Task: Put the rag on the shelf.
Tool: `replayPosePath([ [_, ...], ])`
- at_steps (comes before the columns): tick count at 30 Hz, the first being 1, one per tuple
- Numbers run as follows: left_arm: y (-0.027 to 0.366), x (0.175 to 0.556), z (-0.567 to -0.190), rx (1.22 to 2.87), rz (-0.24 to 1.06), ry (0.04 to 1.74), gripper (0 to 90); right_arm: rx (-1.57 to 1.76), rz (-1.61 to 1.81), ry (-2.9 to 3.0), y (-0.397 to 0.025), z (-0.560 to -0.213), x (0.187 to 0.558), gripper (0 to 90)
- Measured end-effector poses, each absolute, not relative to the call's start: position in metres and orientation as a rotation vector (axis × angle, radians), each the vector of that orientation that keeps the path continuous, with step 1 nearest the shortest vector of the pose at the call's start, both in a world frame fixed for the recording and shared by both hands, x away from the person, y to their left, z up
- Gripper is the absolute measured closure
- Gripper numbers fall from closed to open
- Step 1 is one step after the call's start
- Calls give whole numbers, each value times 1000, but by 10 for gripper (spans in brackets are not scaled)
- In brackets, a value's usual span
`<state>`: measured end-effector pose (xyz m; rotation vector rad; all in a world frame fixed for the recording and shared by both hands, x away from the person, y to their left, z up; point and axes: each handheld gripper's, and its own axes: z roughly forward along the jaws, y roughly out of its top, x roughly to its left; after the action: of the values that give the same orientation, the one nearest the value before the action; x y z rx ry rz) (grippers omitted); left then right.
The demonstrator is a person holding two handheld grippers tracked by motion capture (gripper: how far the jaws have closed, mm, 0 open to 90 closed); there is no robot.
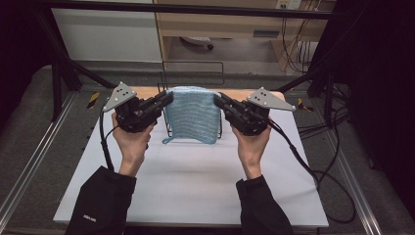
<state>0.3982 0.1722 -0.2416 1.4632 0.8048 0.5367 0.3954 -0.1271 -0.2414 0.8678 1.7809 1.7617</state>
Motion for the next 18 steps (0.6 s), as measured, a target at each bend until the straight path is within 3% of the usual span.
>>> replayPosePath([
  [18,175,412,-208,1378,578,783,797,815,1765,1701,-117,-207,411,823],
])
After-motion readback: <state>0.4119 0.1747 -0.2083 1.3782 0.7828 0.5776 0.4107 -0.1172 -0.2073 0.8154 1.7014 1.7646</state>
